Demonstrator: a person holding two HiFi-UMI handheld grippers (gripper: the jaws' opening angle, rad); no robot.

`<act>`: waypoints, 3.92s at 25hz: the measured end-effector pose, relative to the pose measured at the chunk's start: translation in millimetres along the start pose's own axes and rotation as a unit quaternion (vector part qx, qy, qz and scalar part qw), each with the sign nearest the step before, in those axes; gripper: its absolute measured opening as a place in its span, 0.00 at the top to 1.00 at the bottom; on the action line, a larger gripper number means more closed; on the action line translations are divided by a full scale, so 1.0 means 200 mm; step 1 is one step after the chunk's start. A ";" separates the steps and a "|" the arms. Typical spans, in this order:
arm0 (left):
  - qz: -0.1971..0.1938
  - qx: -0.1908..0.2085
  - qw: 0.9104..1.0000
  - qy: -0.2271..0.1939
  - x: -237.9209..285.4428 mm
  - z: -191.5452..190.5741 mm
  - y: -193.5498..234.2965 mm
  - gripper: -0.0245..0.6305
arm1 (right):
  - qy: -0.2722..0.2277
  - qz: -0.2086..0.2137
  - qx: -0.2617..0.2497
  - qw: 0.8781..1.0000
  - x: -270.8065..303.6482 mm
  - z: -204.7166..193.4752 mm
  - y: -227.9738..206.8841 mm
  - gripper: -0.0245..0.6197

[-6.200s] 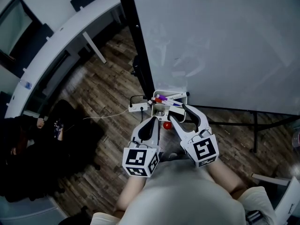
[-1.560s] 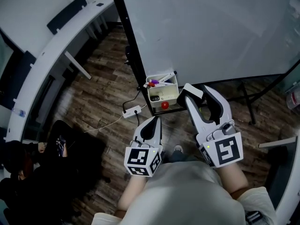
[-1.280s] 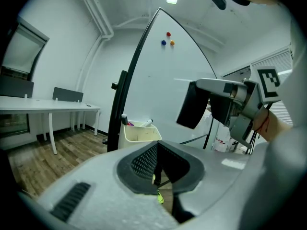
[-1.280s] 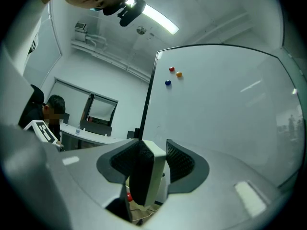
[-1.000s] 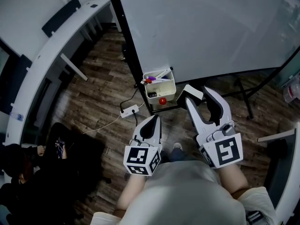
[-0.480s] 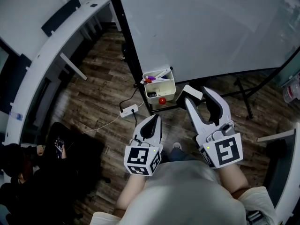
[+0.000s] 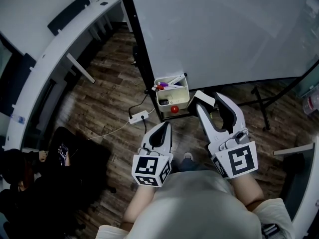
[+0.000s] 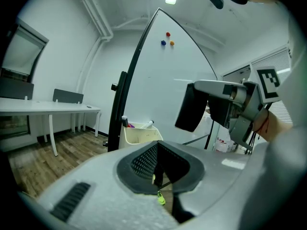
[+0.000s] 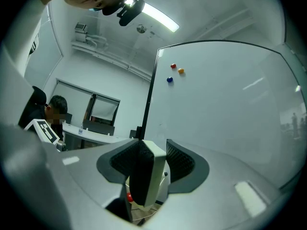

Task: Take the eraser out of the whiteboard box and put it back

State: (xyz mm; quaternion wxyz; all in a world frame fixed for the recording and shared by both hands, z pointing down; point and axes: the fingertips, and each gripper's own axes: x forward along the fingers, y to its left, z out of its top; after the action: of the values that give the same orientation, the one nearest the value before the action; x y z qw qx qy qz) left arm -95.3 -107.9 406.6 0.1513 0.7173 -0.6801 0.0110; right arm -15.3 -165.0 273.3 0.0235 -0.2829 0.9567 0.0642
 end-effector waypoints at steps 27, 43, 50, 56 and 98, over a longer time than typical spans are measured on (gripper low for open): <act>0.059 -0.024 0.998 -0.014 0.09 0.03 0.14 0.96 | -0.002 0.081 0.002 0.997 0.27 -0.10 0.00 0.67; 0.105 -0.034 0.994 -0.013 0.13 0.00 0.20 0.96 | 0.024 0.126 0.017 0.992 0.43 -0.25 -0.01 0.67; 0.124 -0.039 0.991 -0.009 0.15 0.00 0.22 0.96 | 0.029 0.153 0.016 0.988 0.48 -0.32 0.00 0.67; 0.133 -0.040 0.990 -0.009 0.17 0.00 0.24 0.96 | 0.034 0.160 0.017 0.986 0.51 -0.36 -0.01 0.67; 0.142 -0.054 0.988 -0.010 0.21 -0.04 0.27 0.96 | 0.108 0.178 0.020 0.978 0.51 -0.75 0.04 0.67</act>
State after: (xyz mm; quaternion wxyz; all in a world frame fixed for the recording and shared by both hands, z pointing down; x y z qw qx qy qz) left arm -144.1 -149.3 434.2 0.1804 0.6039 -0.7763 -0.0117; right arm -107.3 -234.1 413.9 -0.0861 -0.1128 0.9897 0.0169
